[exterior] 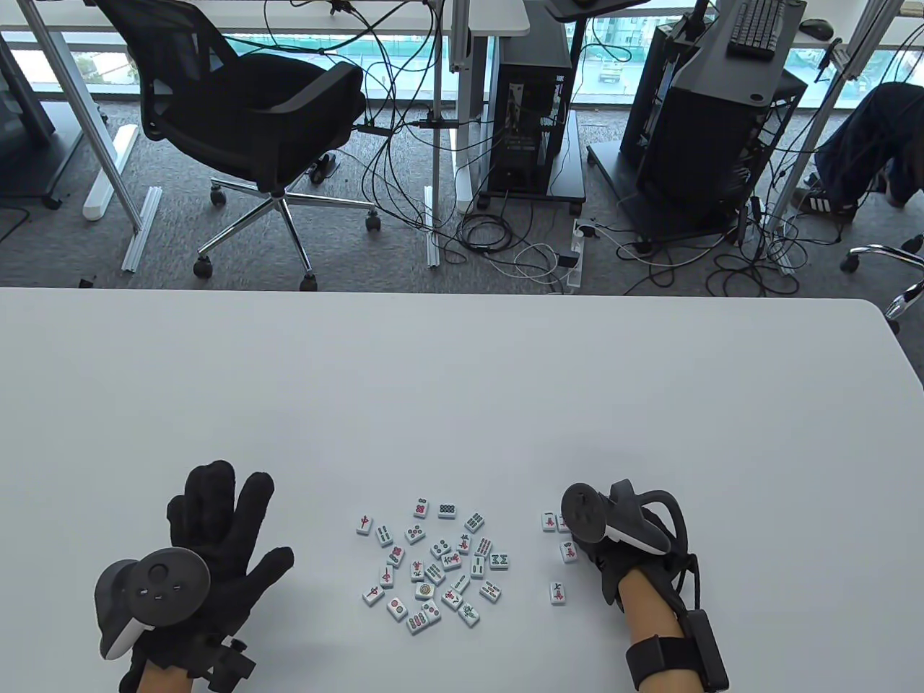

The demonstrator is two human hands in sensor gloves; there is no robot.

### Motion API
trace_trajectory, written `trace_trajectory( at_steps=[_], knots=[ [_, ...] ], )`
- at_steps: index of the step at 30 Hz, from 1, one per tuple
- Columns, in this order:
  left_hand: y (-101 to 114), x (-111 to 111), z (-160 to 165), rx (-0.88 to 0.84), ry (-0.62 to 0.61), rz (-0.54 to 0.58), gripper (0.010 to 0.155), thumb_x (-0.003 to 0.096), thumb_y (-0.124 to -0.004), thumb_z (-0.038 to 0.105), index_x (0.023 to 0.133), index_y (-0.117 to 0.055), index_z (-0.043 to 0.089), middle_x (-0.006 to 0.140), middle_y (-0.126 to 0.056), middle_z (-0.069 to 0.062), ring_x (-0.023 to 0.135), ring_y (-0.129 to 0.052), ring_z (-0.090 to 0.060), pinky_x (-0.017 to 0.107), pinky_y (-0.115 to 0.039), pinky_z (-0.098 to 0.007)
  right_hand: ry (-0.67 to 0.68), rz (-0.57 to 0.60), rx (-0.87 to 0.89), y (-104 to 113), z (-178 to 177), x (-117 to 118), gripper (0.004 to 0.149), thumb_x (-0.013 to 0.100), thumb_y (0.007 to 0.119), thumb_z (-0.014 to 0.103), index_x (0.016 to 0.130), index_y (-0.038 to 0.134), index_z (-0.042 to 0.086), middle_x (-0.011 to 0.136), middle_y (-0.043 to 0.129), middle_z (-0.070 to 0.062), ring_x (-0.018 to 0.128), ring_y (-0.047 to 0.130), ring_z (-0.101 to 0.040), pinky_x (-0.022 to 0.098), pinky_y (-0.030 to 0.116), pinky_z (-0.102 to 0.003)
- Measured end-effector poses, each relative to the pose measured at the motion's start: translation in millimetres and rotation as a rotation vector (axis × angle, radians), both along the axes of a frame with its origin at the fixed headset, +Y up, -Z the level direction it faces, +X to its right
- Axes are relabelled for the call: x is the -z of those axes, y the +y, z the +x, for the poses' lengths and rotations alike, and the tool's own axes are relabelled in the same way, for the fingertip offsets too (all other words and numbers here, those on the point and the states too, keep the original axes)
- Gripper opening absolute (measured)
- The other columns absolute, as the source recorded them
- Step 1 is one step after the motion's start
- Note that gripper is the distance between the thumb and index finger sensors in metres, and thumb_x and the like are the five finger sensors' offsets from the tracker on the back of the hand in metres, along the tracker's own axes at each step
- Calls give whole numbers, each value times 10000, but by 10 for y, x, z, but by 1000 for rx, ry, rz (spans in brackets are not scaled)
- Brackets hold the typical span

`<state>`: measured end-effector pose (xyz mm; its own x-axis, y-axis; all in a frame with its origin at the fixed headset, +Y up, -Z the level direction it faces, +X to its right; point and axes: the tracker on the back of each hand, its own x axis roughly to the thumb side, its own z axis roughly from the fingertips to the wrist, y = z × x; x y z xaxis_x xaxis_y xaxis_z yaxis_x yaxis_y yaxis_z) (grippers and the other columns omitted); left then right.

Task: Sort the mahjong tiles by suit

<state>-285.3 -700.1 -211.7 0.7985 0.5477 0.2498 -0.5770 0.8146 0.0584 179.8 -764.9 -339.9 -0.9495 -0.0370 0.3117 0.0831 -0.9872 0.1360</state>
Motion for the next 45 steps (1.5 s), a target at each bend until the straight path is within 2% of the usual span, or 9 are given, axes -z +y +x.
trace_trajectory(
  at_steps=[10, 15, 19, 24, 29, 33, 45],
  knots=[
    [-3, 9, 3, 1, -4, -1, 825, 450, -547, 762, 1089, -116, 472, 1086, 178, 172, 1073, 189, -165, 728, 73, -550, -16, -18, -13, 42, -30, -48, 567, 440, 842, 321, 944, 724, 89, 519, 952, -58, 204, 914, -128, 150, 834, -277],
    [-4, 13, 10, 0, -7, 0, 825, 449, -548, 762, 1089, -116, 472, 1086, 177, 170, 1073, 189, -167, 728, 72, -550, 8, 75, 3, 232, -137, -122, 574, 447, 831, 324, 954, 711, 84, 503, 956, -66, 195, 910, -139, 145, 827, -287],
    [-10, 14, 17, 6, -11, -2, 824, 450, -547, 762, 1089, -115, 472, 1086, 177, 171, 1073, 188, -167, 728, 72, -550, 104, 135, 19, 351, -432, -248, 572, 446, 826, 342, 942, 726, 75, 476, 960, -62, 173, 905, -133, 128, 822, -283],
    [-17, 12, 20, 6, -11, -8, 825, 450, -547, 762, 1089, -114, 471, 1085, 179, 169, 1073, 189, -167, 728, 73, -549, 266, 166, 61, 412, -984, -435, 534, 440, 828, 357, 891, 787, 75, 438, 967, -52, 141, 897, -124, 103, 815, -278],
    [-12, 7, 23, 2, -15, -1, 823, 449, -547, 762, 1088, -115, 473, 1084, 180, 172, 1073, 190, -165, 727, 74, -549, 404, 163, 52, 354, -1545, -607, 494, 431, 833, 373, 824, 846, 74, 405, 971, -44, 114, 890, -118, 81, 809, -273],
    [-11, 3, 18, -5, -18, 4, 823, 450, -546, 762, 1088, -113, 473, 1084, 180, 172, 1072, 191, -165, 727, 74, -549, 457, 166, 23, 274, -1821, -674, 470, 421, 841, 375, 784, 872, 77, 387, 973, -35, 101, 886, -113, 70, 807, -270],
    [-15, -6, 12, -16, -27, 15, 824, 450, -547, 762, 1088, -113, 473, 1084, 181, 170, 1072, 191, -166, 727, 75, -549, 500, 126, -60, 113, -2066, -684, 457, 408, 863, 360, 772, 884, 84, 371, 972, -30, 87, 878, -105, 60, 801, -265]
  ],
)
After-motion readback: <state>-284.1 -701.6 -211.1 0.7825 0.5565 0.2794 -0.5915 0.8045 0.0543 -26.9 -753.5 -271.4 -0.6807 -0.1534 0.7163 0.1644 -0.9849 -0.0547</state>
